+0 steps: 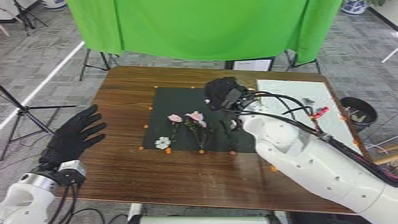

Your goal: Arrange flowers

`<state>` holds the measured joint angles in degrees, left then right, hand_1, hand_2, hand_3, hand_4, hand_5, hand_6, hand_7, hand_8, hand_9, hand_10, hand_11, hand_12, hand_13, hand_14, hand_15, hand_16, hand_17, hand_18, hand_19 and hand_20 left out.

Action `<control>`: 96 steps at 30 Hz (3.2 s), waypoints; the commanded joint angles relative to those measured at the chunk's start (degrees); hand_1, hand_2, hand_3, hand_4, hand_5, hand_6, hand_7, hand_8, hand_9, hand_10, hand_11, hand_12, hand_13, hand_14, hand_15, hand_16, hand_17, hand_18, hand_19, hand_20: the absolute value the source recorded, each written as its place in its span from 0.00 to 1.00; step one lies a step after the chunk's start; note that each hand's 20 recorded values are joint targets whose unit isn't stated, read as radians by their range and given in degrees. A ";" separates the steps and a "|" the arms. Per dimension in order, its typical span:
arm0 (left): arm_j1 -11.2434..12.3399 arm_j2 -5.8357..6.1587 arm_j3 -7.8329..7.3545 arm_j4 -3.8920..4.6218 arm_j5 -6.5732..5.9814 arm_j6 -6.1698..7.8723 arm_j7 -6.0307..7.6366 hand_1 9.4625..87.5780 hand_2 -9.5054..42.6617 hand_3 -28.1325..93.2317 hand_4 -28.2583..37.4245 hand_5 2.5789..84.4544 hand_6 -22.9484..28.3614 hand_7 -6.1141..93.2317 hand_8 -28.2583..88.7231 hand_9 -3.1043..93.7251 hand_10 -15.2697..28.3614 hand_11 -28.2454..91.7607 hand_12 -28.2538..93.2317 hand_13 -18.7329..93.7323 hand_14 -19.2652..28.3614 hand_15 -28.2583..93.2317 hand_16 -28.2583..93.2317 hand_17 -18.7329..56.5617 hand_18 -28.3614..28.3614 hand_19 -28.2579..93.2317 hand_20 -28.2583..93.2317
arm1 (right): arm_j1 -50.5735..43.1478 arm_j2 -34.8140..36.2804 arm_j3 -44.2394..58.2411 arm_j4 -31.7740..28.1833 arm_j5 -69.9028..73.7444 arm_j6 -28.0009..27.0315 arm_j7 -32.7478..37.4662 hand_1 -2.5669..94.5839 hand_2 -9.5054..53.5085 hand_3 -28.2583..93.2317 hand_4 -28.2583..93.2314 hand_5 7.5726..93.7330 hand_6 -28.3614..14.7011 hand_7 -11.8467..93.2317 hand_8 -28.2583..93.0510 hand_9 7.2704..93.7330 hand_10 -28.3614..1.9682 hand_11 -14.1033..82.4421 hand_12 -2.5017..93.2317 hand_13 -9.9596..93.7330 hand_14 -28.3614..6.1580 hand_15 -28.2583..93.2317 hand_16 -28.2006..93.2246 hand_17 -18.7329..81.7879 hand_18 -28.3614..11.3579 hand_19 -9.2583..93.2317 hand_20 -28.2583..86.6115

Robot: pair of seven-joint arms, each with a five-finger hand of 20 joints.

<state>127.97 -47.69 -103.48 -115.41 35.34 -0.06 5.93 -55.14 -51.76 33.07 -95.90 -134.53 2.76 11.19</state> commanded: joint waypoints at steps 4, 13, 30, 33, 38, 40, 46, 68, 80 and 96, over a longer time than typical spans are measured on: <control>0.29 -0.67 -0.16 0.13 0.08 -0.07 -0.73 0.19 0.10 0.81 0.00 0.23 0.52 0.26 0.15 0.20 0.59 0.39 0.39 0.27 0.69 0.47 0.24 0.09 0.86 0.55 0.32 | -1.34 -0.41 -0.63 -0.46 -2.20 -3.58 -0.01 0.46 0.00 0.94 0.00 0.71 0.73 0.63 0.23 0.86 0.70 0.49 0.52 0.78 0.66 0.87 0.49 0.57 0.26 1.00 0.69; 0.39 -0.55 -0.16 0.15 0.11 -0.41 -0.52 0.19 0.10 0.81 0.00 0.23 0.52 0.26 0.15 0.20 0.58 0.39 0.39 0.27 0.69 0.47 0.24 0.09 0.85 0.55 0.32 | -2.29 -0.56 -0.52 -0.98 -2.43 -6.55 -0.57 0.46 0.00 0.94 0.00 0.69 0.73 0.63 0.23 0.85 0.70 0.48 0.52 0.78 0.66 0.87 0.49 0.56 0.27 1.00 0.69; -0.42 -0.58 0.28 0.37 0.29 -0.51 -0.78 0.19 0.10 0.81 0.00 0.23 0.52 0.26 0.15 0.20 0.59 0.39 0.39 0.27 0.69 0.47 0.24 0.09 0.85 0.55 0.32 | -2.55 -1.57 0.78 0.01 -2.05 -7.54 1.08 0.37 0.00 0.88 0.00 0.67 0.74 0.62 0.23 0.79 0.66 0.62 0.36 0.77 0.65 0.87 0.49 0.55 0.26 1.00 0.70; -0.47 -0.62 0.23 0.43 0.30 -0.58 -0.82 0.19 0.10 0.81 0.00 0.23 0.52 0.26 0.15 0.20 0.59 0.39 0.39 0.27 0.69 0.47 0.24 0.09 0.85 0.55 0.32 | -2.70 -1.57 1.01 0.10 -2.04 -7.99 0.79 0.33 0.00 0.89 0.00 0.68 0.75 0.59 0.22 0.79 0.66 0.62 0.36 0.76 0.65 0.87 0.49 0.55 0.26 1.00 0.70; -0.23 -0.68 0.04 0.37 0.35 -0.52 -0.68 0.19 0.10 0.81 0.00 0.23 0.52 0.26 0.15 0.20 0.59 0.39 0.39 0.27 0.69 0.47 0.24 0.09 0.86 0.55 0.32 | -2.57 -1.15 2.07 -0.29 -1.13 -8.83 0.24 0.31 0.00 0.87 0.00 0.69 0.76 0.60 0.07 0.78 0.65 0.63 0.35 0.76 0.65 0.87 0.49 0.55 0.26 1.00 0.70; -0.05 -0.59 -0.01 0.29 0.23 -0.39 -0.57 0.19 0.10 0.81 0.00 0.23 0.52 0.26 0.15 0.20 0.59 0.39 0.39 0.27 0.69 0.47 0.24 0.09 0.86 0.55 0.32 | -2.64 -1.07 2.70 -0.61 0.07 -9.37 0.03 0.33 0.00 0.82 0.00 0.68 0.76 0.60 0.06 0.77 0.64 0.63 0.35 0.76 0.65 0.87 0.49 0.55 0.25 0.99 0.70; 0.27 -0.61 -0.05 0.19 0.15 -0.32 -0.43 0.19 0.10 0.81 0.00 0.23 0.52 0.26 0.15 0.20 0.59 0.39 0.39 0.27 0.69 0.47 0.24 0.09 0.86 0.55 0.32 | -2.98 -1.34 3.85 -0.80 1.55 -10.07 -0.80 0.39 0.00 0.73 0.00 0.67 0.75 0.60 0.06 0.76 0.63 0.64 0.35 0.75 0.64 0.87 0.49 0.54 0.25 0.99 0.70; 0.94 -0.45 -0.50 -0.02 0.23 -0.26 -0.32 0.19 0.10 0.81 0.00 0.23 0.52 0.26 0.15 0.20 0.59 0.39 0.39 0.27 0.69 0.47 0.24 0.09 0.85 0.55 0.32 | -4.76 12.08 17.83 0.82 7.95 -15.26 21.42 0.27 0.00 0.98 0.00 0.25 0.58 0.53 0.07 0.31 0.49 0.53 0.29 0.55 0.53 0.87 0.41 0.46 0.24 0.94 0.69; 1.88 -0.81 -0.70 -0.72 0.10 0.58 0.23 0.19 0.10 0.81 0.00 0.23 0.52 0.26 0.15 0.20 0.59 0.39 0.39 0.27 0.69 0.47 0.24 0.09 0.85 0.55 0.32 | -8.65 14.81 23.81 6.93 11.87 -23.42 26.85 0.25 0.00 0.95 0.00 0.12 0.46 0.33 0.15 0.22 0.36 0.27 0.27 0.45 0.46 0.83 0.35 0.40 0.20 0.87 0.68; 1.91 -1.15 -1.01 -0.51 0.15 0.37 0.20 0.19 0.10 0.81 0.00 0.23 0.52 0.26 0.15 0.20 0.59 0.39 0.39 0.27 0.69 0.47 0.24 0.09 0.85 0.55 0.32 | -10.95 14.27 25.22 10.21 12.63 -27.15 25.02 0.27 0.00 0.94 0.00 0.34 0.55 0.42 0.11 0.52 0.51 0.37 0.22 0.66 0.60 0.80 0.42 0.46 0.21 0.90 0.68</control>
<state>129.24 -48.43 -104.44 -115.77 35.42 0.02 6.03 -64.87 -37.60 58.07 -87.03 -120.80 -27.30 38.91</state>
